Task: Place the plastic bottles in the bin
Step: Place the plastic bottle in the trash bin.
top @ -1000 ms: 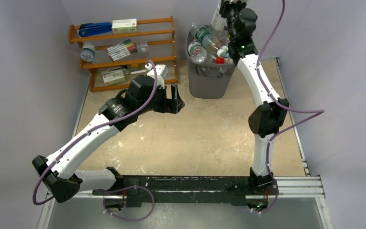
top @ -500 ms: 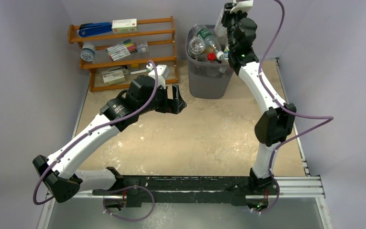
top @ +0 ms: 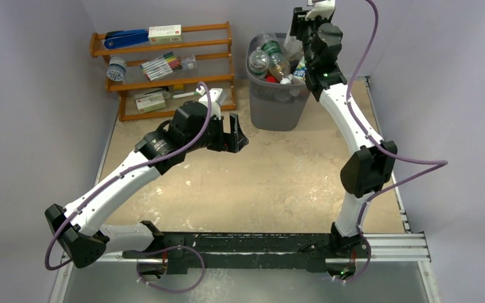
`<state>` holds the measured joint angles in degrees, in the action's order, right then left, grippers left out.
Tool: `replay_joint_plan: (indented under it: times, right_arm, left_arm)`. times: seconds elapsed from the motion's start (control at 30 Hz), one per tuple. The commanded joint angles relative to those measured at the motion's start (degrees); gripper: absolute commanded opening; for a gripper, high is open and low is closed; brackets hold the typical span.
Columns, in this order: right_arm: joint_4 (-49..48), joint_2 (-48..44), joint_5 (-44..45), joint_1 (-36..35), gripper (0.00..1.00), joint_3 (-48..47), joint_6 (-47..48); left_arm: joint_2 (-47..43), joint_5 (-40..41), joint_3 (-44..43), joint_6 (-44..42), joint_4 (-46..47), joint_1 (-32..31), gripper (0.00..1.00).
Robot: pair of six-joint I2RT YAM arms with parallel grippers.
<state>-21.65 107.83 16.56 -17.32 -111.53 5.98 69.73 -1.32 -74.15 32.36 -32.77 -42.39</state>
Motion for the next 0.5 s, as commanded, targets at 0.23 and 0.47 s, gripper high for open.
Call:
replay_joint_plan:
  times: [0.23,0.47]
  right_arm:
    - [-1.3,-16.21,-6.01,-0.88,0.68,12.01,-0.35]
    - [7.04,-22.65,-5.57,0.14,0.78,7.66,-4.86]
  left_arm:
    - [-0.9,-0.81,0.97,1.71,3.5,0.38,0.88]
    - [-0.27,2.03,0.49,1.97,2.68,0.44,0.89]
